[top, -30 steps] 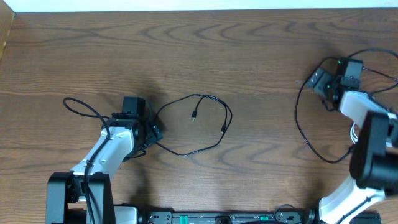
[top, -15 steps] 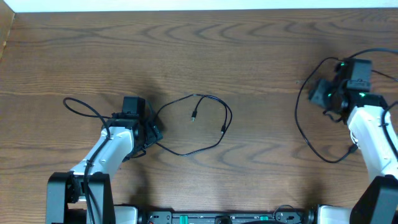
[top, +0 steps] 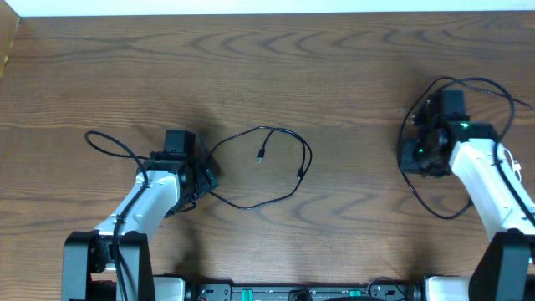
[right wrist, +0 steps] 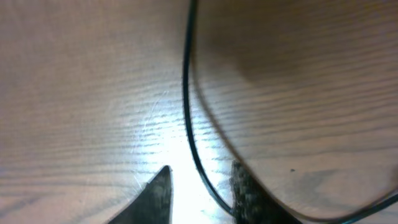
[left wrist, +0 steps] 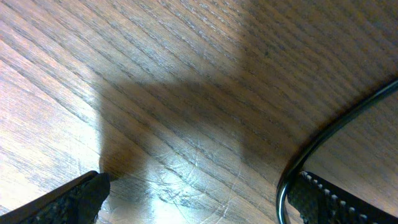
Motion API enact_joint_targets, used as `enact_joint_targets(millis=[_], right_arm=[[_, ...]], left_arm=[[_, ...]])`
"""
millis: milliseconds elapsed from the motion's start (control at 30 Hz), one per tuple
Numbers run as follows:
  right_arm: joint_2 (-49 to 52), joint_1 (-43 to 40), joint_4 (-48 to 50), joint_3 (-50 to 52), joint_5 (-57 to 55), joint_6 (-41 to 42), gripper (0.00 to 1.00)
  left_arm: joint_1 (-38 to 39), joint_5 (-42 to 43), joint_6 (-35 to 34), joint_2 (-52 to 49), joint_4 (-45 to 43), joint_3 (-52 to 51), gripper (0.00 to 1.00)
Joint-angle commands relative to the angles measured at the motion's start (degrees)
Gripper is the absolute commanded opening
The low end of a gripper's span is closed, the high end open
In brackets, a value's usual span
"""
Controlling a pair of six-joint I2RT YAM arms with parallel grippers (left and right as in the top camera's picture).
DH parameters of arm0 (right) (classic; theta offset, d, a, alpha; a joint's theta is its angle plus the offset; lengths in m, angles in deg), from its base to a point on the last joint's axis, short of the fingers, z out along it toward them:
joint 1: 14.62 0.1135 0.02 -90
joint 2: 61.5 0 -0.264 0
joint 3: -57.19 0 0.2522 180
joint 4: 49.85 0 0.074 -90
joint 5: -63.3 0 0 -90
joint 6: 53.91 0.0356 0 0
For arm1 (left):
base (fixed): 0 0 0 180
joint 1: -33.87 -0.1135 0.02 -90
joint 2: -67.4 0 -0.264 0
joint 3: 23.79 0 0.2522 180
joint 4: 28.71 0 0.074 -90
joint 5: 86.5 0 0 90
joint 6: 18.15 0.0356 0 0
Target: Untangle cables
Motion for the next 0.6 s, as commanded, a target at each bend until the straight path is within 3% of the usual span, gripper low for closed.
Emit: enact_joint_targets(millis=[0, 100, 567], right_arm=[[1.55, 2.56, 1.38, 2.16, -7.13, -1.88, 0.37], [3.15, 3.65, 3.41, 3.63, -10.05, -1.90, 0.38], [10.32, 3.72, 5.62, 3.69, -10.49, -4.98, 0.17]], left_arm=[[-0.02, -0.57, 0.35, -1.97, 0.85, -2.10, 0.98], [-0.02, -0.57, 0.35, -1.97, 0.85, -2.10, 0.98], [-0.02, -0.57, 0.33, -1.97, 0.83, -2.10, 0.98]])
